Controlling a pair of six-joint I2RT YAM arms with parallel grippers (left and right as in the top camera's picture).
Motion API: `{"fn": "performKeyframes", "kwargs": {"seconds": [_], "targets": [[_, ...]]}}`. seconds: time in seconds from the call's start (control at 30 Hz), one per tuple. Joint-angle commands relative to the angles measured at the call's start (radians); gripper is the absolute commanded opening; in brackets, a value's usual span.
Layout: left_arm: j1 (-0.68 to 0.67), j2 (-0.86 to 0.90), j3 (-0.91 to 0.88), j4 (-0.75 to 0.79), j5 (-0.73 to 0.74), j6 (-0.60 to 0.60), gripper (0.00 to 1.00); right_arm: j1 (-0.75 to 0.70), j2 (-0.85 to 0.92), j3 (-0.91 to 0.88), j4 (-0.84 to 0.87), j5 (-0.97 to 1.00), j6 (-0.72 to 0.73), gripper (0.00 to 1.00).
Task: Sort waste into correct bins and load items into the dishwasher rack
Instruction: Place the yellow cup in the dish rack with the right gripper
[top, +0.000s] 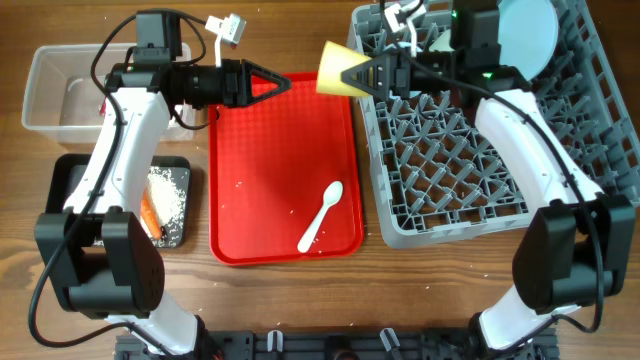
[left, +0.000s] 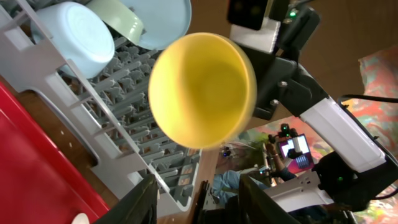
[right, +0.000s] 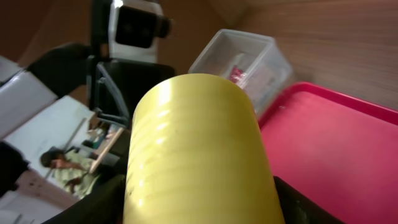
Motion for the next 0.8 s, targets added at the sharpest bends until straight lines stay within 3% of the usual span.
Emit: {"fn": "performKeyframes", "kwargs": {"seconds": [0.0, 0.17, 0.23, 0.33, 0.57, 0.77], "targets": [[0.006, -0.007, 0.005, -0.001, -0.07, 0.005, 0.41, -0.062, -0.012, 0.006, -0.15, 0.209, -0.06, 0.64], [0.005, -0.007, 0.005, -0.016, -0.217, 0.005, 0.42, -0.106, -0.136, 0.103, -0.547, 0.716, -0.112, 0.64], [0.005, -0.007, 0.005, -0.05, -0.358, 0.005, 0.44, -0.106, -0.191, 0.166, -0.731, 0.962, -0.113, 0.64], [0.005, -0.007, 0.005, -0.08, -0.464, 0.005, 0.44, -0.101, -0.194, 0.188, -0.915, 1.135, -0.113, 0.64], [0.005, -0.007, 0.005, -0.099, -0.519, 0.005, 0.43, -0.022, -0.113, 0.185, -1.126, 1.251, -0.109, 0.63], [0.005, -0.007, 0.005, -0.106, -0.519, 0.006, 0.45, 0.016, -0.066, 0.103, -1.114, 1.25, -0.108, 0.64]]}}
